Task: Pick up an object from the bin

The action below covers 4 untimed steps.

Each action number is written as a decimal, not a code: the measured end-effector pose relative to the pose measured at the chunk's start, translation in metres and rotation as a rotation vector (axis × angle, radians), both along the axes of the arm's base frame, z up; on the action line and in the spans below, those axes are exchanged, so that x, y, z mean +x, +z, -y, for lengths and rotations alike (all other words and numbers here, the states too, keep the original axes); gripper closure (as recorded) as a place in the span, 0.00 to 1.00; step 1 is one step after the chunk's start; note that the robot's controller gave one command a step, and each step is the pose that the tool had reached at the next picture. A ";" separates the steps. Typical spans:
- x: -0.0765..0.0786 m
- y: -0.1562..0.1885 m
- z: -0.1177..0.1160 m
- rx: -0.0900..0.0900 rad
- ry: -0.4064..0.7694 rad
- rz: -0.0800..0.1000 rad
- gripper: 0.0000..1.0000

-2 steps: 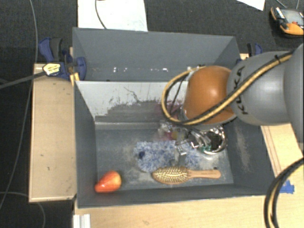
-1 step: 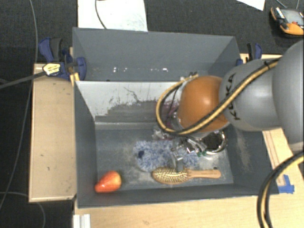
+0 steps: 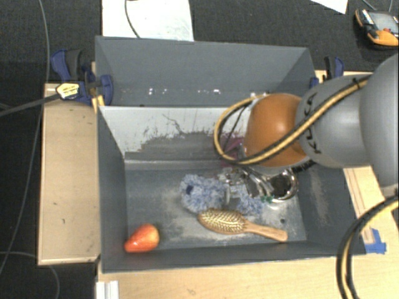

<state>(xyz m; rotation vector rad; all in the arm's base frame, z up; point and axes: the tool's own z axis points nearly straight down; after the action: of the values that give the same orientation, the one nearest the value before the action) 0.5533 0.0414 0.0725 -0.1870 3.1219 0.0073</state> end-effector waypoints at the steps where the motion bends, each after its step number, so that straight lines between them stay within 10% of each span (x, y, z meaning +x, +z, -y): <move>1: 0.000 0.000 0.000 0.000 -0.001 0.000 1.00; 4: -0.003 0.054 0.000 0.000 -0.004 -0.008 1.00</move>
Offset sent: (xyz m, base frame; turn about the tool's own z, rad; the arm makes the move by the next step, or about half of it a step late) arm 0.0000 0.0001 0.0088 0.0005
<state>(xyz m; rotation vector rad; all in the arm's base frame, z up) 0.5506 0.0413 0.1267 -0.1810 3.1305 0.0078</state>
